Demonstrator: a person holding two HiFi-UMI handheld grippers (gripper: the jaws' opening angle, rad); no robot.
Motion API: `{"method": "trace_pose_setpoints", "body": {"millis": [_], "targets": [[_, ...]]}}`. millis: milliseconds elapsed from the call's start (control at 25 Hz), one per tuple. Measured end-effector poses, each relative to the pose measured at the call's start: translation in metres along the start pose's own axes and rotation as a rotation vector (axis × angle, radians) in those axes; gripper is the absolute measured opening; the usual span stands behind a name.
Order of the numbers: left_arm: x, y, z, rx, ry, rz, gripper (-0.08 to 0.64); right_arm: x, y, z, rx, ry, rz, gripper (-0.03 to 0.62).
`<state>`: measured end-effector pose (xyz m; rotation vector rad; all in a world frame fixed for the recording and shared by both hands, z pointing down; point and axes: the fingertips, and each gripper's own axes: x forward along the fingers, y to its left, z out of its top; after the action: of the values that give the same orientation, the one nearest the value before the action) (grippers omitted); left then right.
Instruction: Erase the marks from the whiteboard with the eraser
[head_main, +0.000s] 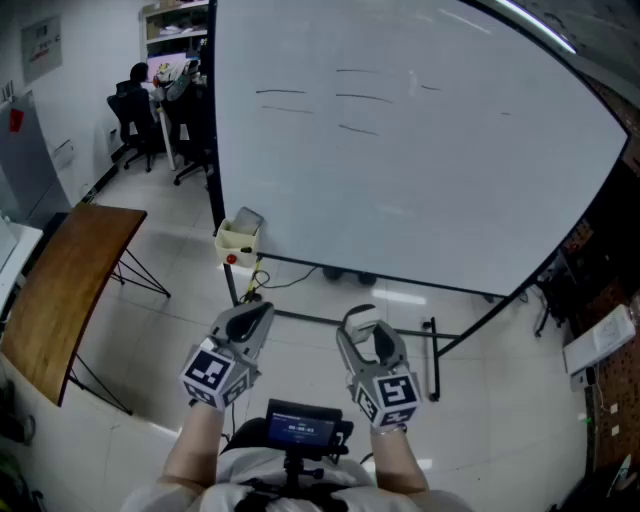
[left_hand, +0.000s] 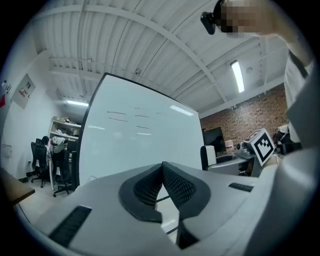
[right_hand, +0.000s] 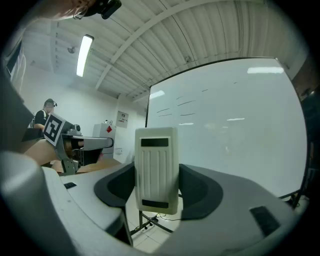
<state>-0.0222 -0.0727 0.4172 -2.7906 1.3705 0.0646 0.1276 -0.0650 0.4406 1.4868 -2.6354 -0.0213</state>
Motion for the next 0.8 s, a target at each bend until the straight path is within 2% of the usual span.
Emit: {"method": "trace_pose_setpoints", "body": {"millis": [400, 600, 800], "targets": [[0.030, 0.024, -0.001, -0.002, -0.002, -0.003, 0.008, 0.035, -0.017, 0.009, 0.002, 0.000, -0.002, 0.273], [0.055, 0.055, 0.003, 0.009, -0.016, -0.033, 0.008, 0.074, -0.024, 0.021, -0.019, -0.024, -0.003, 0.273], [0.088, 0.100, 0.011, 0.032, -0.045, -0.075, 0.008, 0.121, -0.035, 0.039, -0.030, -0.049, -0.051, 0.273]]}}
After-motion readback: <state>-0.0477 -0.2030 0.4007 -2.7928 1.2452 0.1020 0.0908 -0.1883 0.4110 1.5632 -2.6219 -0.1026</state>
